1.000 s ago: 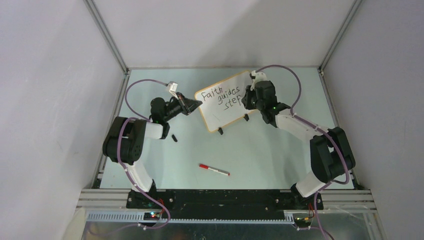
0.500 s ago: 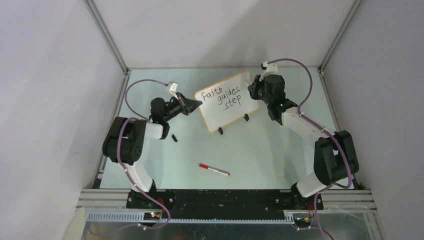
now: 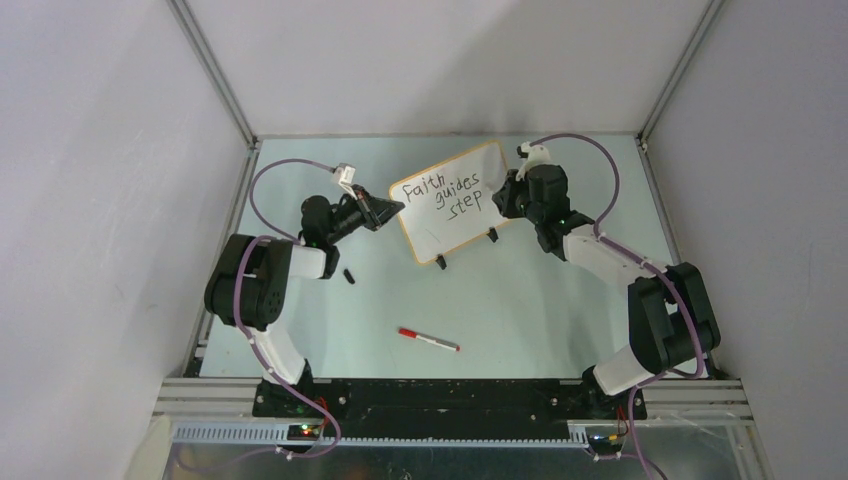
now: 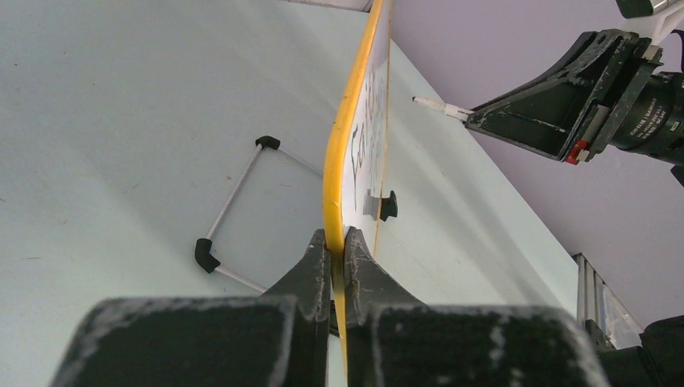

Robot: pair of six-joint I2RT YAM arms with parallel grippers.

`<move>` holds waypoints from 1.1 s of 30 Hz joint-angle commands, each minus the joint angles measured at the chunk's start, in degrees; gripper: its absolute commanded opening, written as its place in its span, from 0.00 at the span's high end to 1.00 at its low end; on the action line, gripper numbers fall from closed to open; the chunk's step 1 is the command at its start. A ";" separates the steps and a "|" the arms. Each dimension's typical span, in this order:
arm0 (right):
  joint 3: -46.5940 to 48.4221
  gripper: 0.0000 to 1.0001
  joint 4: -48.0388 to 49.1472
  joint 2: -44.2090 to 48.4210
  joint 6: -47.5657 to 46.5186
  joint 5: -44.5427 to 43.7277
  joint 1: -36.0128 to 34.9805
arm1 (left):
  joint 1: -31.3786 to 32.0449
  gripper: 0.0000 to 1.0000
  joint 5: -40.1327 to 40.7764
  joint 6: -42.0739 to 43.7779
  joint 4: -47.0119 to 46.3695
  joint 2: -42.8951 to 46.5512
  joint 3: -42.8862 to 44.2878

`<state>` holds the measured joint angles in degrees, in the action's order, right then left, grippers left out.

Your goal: Write a sentence on the whiteboard

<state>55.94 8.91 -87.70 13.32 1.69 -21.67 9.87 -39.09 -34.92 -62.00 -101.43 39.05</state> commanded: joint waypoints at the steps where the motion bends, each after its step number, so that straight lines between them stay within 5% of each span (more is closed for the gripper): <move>1: 0.48 1.00 3.72 -0.14 0.05 1.42 -0.13 | -0.27 1.00 3.69 6.40 1.70 1.69 -0.82; 33: 4.13 1.00 2.74 -4.43 -0.48 -1.69 -0.21 | -0.20 1.00 3.59 6.31 1.53 1.65 -1.00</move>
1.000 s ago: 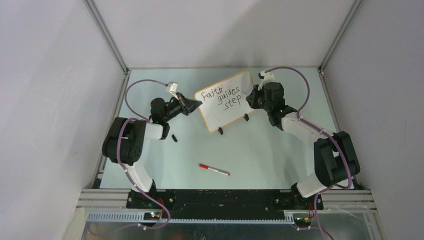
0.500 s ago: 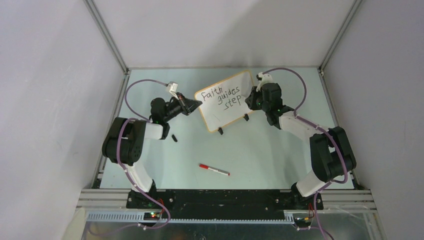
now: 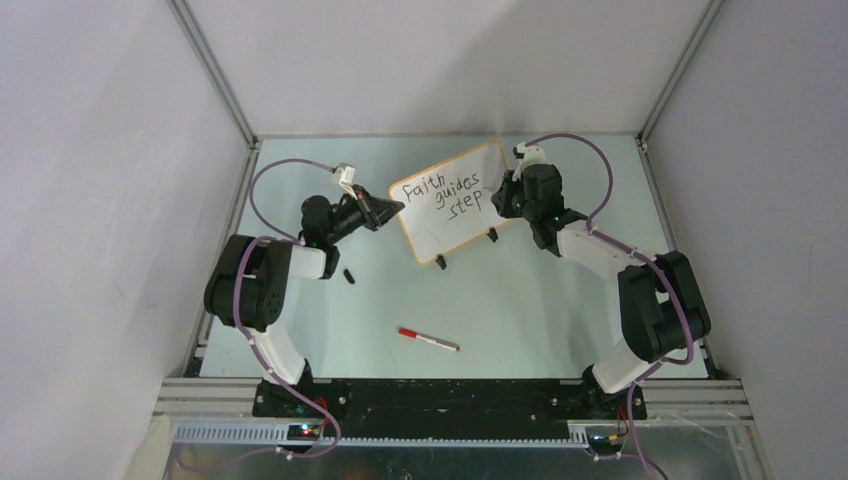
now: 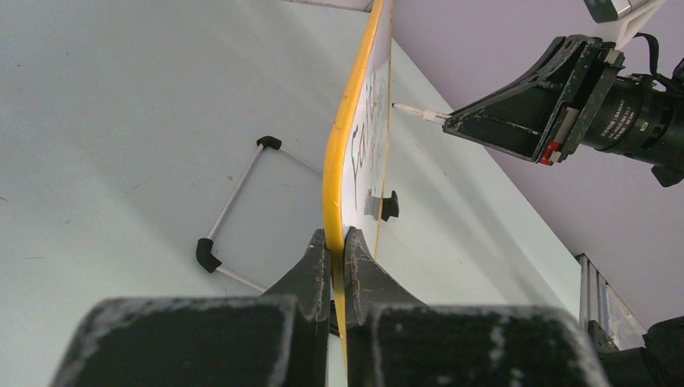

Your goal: Write a sentence on the whiteboard

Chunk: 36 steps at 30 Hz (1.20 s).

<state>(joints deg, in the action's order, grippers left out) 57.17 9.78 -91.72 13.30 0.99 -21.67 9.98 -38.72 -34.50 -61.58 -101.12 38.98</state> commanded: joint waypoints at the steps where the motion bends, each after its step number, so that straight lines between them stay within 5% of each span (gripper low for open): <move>1: 3.07 1.00 1.80 -0.55 -0.51 -0.99 -0.21 | -0.24 1.00 3.10 5.86 1.18 1.31 -0.86; 36: 6.01 1.00 -0.95 -3.47 -1.09 -2.45 -0.07 | -0.29 1.00 3.01 5.85 1.17 1.36 -0.92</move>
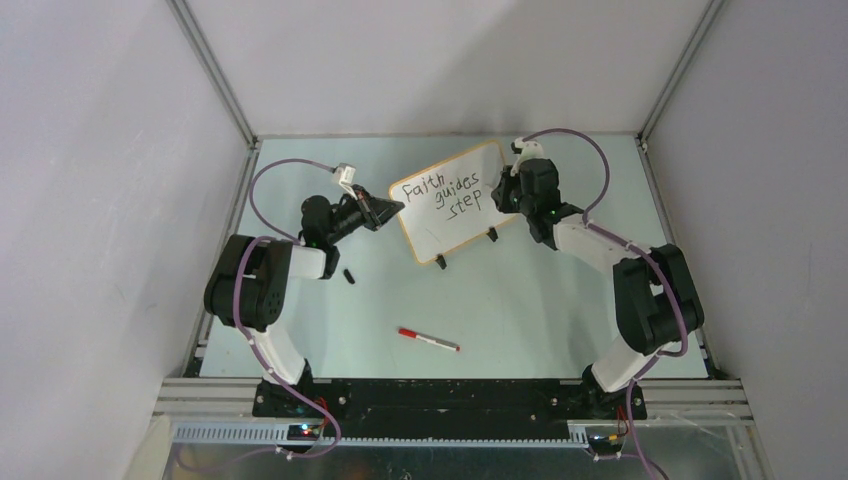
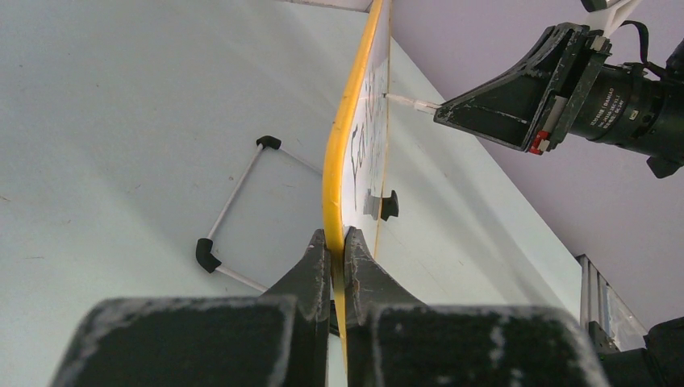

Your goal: Write a sentence on the whiteboard

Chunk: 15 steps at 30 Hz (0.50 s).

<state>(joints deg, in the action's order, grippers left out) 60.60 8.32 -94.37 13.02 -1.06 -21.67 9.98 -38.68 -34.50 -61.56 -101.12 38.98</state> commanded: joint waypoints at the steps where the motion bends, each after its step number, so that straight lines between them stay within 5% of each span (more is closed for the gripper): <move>1: 2.70 1.00 0.49 -0.82 -0.80 -0.42 -0.11 | -0.30 1.00 2.96 5.91 1.11 1.41 -0.92; 15: 2.75 1.00 -0.04 -0.75 -1.22 1.70 -0.08 | -0.31 1.00 3.06 5.92 1.18 1.38 -0.93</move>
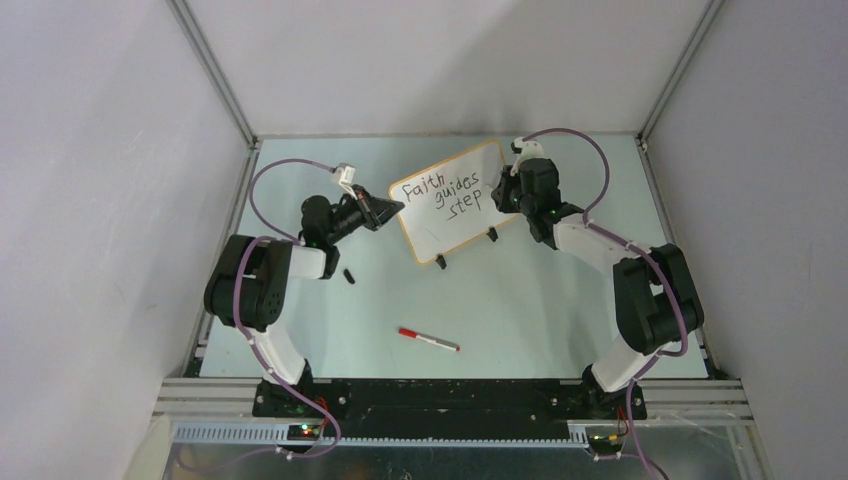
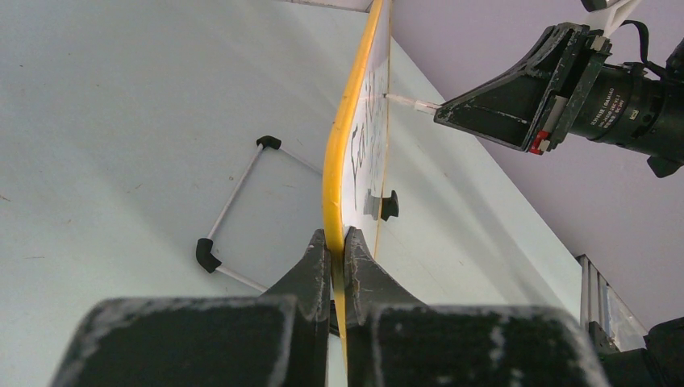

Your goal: Write a sentence on the whiteboard

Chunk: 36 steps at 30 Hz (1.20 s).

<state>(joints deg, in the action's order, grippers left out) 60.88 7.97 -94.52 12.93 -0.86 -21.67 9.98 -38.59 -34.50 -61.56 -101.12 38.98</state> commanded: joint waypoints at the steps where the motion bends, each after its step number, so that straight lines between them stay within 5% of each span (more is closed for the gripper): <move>1: 2.46 1.00 0.30 -0.58 -1.15 2.03 -0.09 | -0.31 1.00 2.94 5.95 1.18 1.37 -0.93; 36: 2.40 1.00 -3.03 -0.03 -1.75 -3.18 -1.03 | -0.27 1.00 2.99 6.00 1.29 1.51 -1.01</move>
<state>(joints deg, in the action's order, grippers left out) 61.30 4.95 -94.52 11.73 -2.28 -22.39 10.00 -38.54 -34.50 -61.54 -101.12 38.98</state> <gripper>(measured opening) 0.145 0.033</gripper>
